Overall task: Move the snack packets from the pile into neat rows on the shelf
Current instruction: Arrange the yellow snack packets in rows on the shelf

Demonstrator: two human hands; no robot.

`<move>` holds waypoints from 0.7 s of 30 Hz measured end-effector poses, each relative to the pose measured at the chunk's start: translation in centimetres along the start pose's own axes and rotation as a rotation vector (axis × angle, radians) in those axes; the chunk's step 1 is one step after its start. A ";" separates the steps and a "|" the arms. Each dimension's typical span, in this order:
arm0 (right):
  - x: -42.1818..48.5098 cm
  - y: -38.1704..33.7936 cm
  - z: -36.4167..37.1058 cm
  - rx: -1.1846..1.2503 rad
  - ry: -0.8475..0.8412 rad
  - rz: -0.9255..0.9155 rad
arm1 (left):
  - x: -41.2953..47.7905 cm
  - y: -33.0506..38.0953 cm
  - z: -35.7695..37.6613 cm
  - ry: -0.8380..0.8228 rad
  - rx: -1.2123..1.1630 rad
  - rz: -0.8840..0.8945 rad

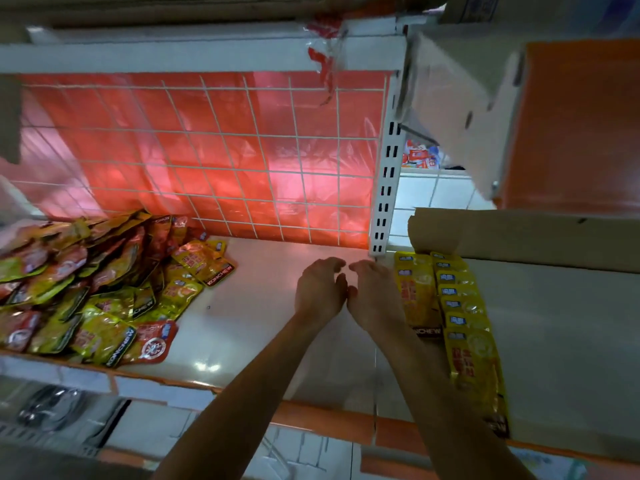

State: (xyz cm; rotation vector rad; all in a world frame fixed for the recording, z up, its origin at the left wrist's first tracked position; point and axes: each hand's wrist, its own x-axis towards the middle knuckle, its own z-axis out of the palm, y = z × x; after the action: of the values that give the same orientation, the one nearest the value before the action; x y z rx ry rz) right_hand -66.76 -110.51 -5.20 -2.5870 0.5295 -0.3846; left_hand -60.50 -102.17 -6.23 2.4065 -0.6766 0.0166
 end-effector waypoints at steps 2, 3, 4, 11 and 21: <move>0.2 -1.8 1.1 0.006 -0.027 -0.029 | -0.1 -1.6 -1.4 0.057 0.070 -0.018; 0.3 -2.8 1.7 0.004 -0.036 -0.044 | -0.2 -2.6 -2.1 0.087 0.105 -0.022; 0.5 -3.8 2.4 0.003 -0.041 -0.061 | -0.2 -3.6 -2.9 0.114 0.137 -0.032; 1.8 -10.7 7.5 0.020 -0.098 -0.180 | -0.4 -11.0 -7.9 0.198 0.290 -0.205; 5.7 -17.9 13.7 0.025 -0.172 -0.220 | -2.5 -18.2 -12.5 0.127 0.603 -0.412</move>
State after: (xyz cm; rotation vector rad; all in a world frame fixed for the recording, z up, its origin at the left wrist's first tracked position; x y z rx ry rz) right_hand -51.52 -93.06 -7.03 -2.6296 0.1797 -0.2343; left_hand -52.19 -81.56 -7.14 3.0468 -0.1050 0.2284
